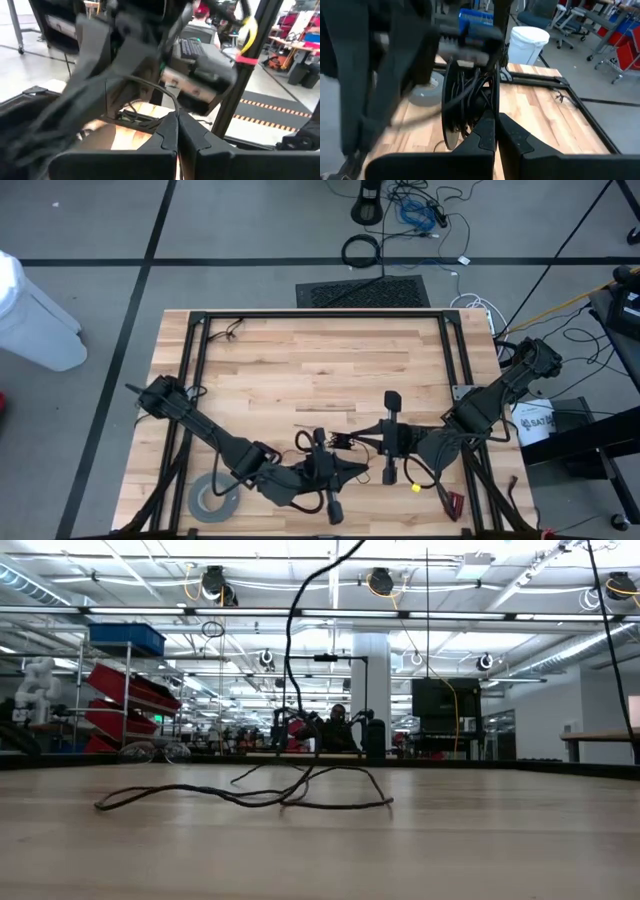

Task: Coil cords
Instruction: Coil the black wire onto the spool

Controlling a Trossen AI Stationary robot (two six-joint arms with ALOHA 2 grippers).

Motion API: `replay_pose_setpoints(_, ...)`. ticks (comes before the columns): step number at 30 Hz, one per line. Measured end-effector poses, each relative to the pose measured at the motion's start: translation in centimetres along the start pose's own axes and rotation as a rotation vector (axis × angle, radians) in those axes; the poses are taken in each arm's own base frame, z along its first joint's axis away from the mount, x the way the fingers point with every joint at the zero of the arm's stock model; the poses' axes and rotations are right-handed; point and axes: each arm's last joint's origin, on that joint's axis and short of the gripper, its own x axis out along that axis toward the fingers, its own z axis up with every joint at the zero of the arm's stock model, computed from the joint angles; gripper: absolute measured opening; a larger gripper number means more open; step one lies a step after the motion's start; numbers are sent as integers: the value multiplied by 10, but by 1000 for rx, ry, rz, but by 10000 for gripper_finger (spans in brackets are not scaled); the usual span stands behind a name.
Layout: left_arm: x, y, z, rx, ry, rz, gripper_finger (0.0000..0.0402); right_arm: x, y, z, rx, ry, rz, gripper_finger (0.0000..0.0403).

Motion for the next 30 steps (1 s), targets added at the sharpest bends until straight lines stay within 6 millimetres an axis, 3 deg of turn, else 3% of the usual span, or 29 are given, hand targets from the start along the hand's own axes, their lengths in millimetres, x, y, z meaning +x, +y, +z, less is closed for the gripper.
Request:
replay_pose_setpoints(10,10,1,-20,9,61,32,0,-4,5,2,8,-21,24,0)
replay_pose_setpoints(30,0,-7,-37,75,163,37,0,-16,7,9,45,-82,10,0)
